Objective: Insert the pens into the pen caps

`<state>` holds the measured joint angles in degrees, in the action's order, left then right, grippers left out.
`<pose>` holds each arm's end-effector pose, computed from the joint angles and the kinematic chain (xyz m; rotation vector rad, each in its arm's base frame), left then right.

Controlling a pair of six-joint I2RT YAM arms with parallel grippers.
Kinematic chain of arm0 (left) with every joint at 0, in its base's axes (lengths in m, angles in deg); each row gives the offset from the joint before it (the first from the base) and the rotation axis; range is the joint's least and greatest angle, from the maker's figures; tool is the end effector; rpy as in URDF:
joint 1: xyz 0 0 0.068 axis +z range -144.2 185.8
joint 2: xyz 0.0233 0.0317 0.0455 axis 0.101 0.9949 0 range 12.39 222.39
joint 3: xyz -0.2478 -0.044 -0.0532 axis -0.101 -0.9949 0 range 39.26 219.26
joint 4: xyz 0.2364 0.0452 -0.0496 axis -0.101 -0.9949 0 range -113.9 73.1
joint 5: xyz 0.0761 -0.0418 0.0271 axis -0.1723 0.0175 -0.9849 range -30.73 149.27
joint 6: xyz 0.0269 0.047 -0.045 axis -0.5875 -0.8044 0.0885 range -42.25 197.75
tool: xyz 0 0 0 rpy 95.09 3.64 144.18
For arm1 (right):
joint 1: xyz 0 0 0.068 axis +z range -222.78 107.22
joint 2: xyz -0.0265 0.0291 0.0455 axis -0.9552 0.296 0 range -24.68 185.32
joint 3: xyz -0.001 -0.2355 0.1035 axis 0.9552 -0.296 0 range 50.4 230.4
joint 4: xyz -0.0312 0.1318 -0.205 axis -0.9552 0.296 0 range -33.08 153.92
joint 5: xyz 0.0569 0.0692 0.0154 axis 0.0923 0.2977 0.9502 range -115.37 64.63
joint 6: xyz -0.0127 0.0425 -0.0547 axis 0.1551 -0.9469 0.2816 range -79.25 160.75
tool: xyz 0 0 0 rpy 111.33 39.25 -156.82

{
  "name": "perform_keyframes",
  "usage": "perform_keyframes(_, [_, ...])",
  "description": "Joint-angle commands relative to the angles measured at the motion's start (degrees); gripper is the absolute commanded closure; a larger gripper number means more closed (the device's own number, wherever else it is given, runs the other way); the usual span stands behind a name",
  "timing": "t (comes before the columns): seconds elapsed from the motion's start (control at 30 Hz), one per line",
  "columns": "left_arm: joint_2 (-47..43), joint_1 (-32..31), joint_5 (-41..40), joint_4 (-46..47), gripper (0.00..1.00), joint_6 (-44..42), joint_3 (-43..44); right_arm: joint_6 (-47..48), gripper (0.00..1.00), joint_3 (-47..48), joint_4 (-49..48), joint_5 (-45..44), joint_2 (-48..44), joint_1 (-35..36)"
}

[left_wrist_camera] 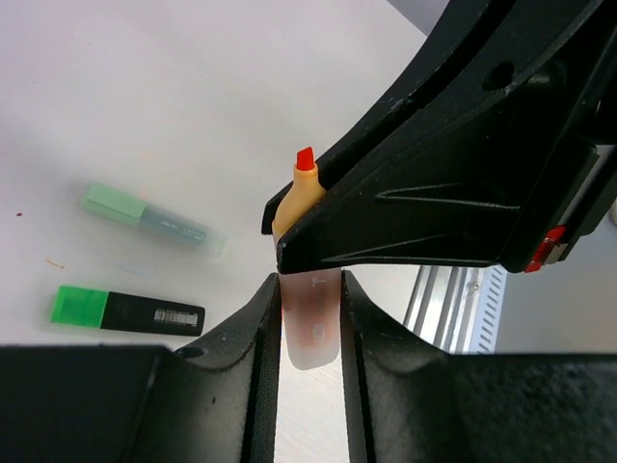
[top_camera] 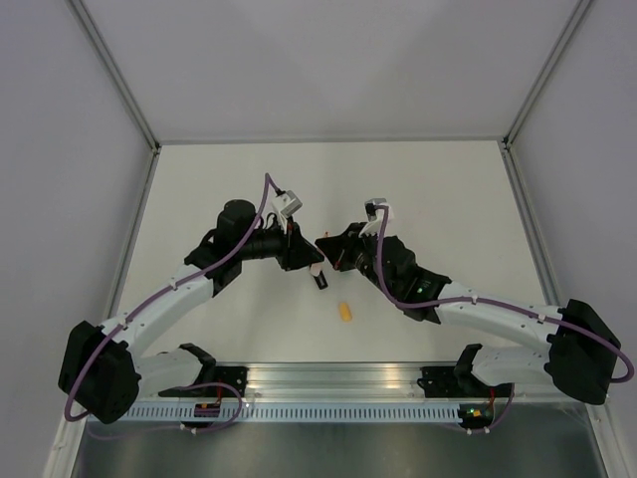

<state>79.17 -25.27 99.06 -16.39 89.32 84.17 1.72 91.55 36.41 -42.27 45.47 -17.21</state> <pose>0.2092 -0.1691 0.2689 0.8142 1.8613 -1.1544 0.1788 0.2315 0.2694 -0.0309 1.8111 0.9568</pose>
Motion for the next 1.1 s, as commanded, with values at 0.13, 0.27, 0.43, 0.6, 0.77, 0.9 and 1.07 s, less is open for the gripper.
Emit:
perform_keyframes(0.13, [-2.4,-0.7,16.9,14.1,0.53,12.2,-1.3,2.9,1.0,0.9,-1.1,9.2,-7.3,0.2])
perform_keyframes(0.27, [-1.0,-0.7,20.7,17.4,0.52,17.2,-0.7,3.6,1.0,-0.8,-0.8,13.1,-12.6,0.3])
perform_keyframes(0.43, [0.9,-0.8,25.5,25.5,0.53,25.0,-1.8,4.0,1.0,-0.8,-0.1,15.0,-16.1,0.2])
perform_keyframes(0.6, [-0.3,-0.9,25.6,30.4,0.56,27.3,-3.1,4.7,1.0,1.2,1.8,19.4,-15.3,0.2])
perform_keyframes(0.77, [-0.4,-1.3,26.6,30.9,0.76,28.3,-2.9,5.1,1.0,1.7,2.1,22.3,-14.4,0.3])
perform_keyframes(0.9, [0.4,-1.7,28.1,30.9,0.98,28.9,-3.2,5.4,1.0,1.8,1.8,22.5,-14.4,0.3])
perform_keyframes(1.07, [1.0,-1.8,27.2,33.4,0.98,30.0,-4.9,7.1,0.94,3.5,4.2,21.3,-13.9,0.2])
